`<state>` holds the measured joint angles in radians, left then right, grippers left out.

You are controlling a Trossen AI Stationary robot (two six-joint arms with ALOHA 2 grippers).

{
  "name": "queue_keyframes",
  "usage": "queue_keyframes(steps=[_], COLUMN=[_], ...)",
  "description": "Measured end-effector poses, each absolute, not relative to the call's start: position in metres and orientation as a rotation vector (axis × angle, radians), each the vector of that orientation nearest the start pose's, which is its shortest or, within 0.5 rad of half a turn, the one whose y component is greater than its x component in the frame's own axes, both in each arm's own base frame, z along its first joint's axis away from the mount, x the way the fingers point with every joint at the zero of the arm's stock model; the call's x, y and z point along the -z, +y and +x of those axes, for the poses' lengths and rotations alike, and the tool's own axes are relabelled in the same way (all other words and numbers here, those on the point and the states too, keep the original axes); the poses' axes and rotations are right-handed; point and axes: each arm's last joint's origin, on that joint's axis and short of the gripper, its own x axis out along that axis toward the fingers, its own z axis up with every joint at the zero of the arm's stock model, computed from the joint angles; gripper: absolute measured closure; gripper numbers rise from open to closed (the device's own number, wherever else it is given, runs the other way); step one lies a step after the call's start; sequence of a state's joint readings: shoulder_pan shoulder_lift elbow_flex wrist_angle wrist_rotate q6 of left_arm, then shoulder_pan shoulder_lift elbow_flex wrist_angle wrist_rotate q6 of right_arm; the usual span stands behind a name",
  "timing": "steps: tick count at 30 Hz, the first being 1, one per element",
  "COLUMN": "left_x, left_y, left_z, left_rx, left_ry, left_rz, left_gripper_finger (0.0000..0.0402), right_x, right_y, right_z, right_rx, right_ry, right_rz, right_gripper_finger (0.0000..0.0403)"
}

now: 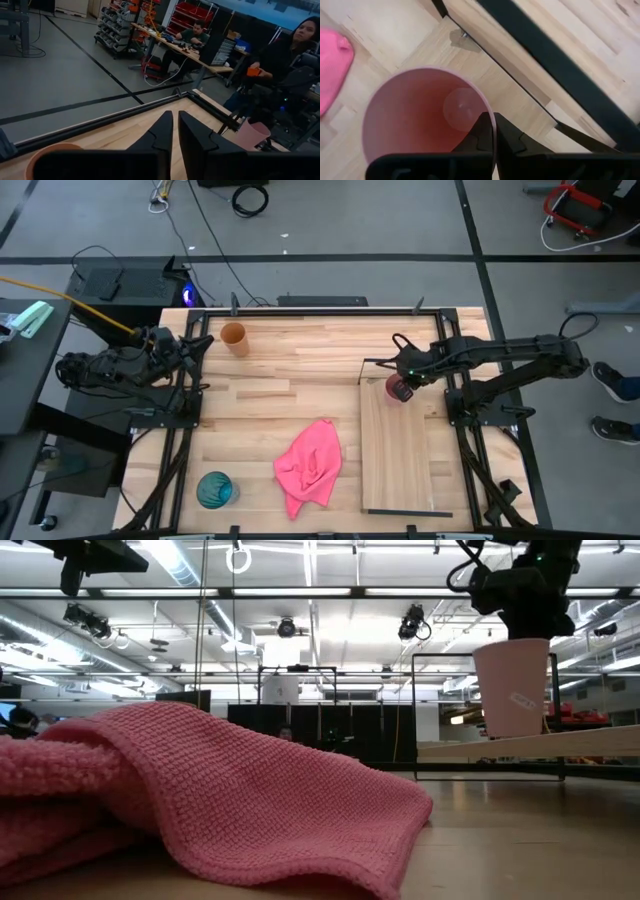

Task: Stack small to large cups/mugs on shelf
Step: Put the pink cup on the shelf

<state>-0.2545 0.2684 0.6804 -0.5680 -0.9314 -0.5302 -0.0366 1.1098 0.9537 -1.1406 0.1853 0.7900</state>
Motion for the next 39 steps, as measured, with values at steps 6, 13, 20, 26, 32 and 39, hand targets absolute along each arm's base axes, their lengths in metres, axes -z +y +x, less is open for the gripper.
queue_keyframes(steps=[6,13,20,26,32,39], left_x=[-0.3126,-0.3126,-0.3126,-0.3126,-0.3126,-0.3126], left_y=[0.0099,0.0099,0.0100,0.0099,0.0099,0.0099], left_z=[0.0540,0.0540,0.0540,0.0540,0.0540,0.0540], left_rx=[-0.693,-0.693,-0.693,-0.693,-0.693,-0.693], left_ry=[-0.047,-0.046,-0.047,-0.046,-0.046,-0.048], left_rz=[-0.426,-0.425,-0.425,-0.425,-0.425,-0.431], left_gripper_finger=[0.0359,0.0362,0.0356,0.0361,0.0358,0.0355], right_x=[-0.2638,-0.2636,-0.2636,-0.2636,-0.2636,-0.2636], right_y=[-0.0123,-0.0118,-0.0116,-0.0116,-0.0116,-0.0116], right_z=[0.1800,0.1800,0.1800,0.1799,0.1799,0.1799], right_rx=[0.682,0.666,0.660,0.660,0.664,0.669], right_ry=[1.150,1.159,1.162,1.162,1.160,1.158], right_rz=[0.572,0.580,0.580,0.580,0.586,0.593], right_gripper_finger=[0.0401,0.0398,0.0378,0.0365,0.0363,0.0362])
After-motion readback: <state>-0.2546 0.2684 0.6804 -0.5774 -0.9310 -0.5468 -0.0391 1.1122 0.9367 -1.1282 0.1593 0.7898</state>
